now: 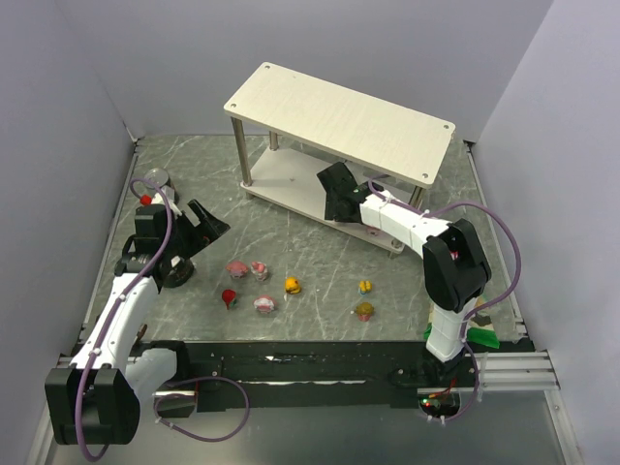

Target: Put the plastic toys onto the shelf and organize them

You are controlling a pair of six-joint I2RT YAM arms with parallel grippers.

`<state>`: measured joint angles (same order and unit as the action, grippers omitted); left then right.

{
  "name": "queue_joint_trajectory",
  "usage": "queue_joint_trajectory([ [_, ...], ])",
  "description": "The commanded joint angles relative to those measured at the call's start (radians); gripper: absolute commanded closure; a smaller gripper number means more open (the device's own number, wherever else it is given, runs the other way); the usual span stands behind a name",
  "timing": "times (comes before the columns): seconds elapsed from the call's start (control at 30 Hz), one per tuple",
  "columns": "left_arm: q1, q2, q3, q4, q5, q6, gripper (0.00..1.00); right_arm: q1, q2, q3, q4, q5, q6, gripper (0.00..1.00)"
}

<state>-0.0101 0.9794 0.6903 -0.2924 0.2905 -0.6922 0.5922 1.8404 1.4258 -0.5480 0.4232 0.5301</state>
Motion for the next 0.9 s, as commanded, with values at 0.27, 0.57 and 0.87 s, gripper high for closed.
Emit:
queue_joint_trajectory([
  [0.27,-0.001,-0.004,0.003,0.035,-0.007,0.014,0.04,-0.019,-0.001,0.042,-0.053,0.061,0.001,0.29],
  [0.57,-0.001,-0.004,0.003,0.036,-0.007,0.014,0.04,-0.02,-0.026,0.042,-0.015,0.051,-0.033,0.15],
  [0.87,-0.001,-0.005,0.005,0.035,-0.008,0.014,0.04,-0.017,-0.079,0.002,0.022,0.02,-0.022,0.13],
])
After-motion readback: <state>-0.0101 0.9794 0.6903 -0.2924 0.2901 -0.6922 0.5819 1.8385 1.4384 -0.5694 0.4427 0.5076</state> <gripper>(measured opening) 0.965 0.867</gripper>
